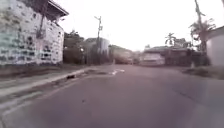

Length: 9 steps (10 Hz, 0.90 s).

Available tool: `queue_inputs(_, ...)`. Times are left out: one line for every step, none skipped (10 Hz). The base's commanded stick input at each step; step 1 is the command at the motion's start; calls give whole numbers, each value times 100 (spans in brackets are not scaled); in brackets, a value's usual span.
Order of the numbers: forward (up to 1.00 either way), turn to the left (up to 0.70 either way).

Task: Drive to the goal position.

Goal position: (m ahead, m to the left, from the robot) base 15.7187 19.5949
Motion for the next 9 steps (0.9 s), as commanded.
queue_inputs(100,0)
queue_inputs(100,0)
queue_inputs(100,0)
queue_inputs(100,0)
queue_inputs(100,0)
queue_inputs(100,0)
queue_inputs(100,0)
queue_inputs(100,0)
queue_inputs(100,0)
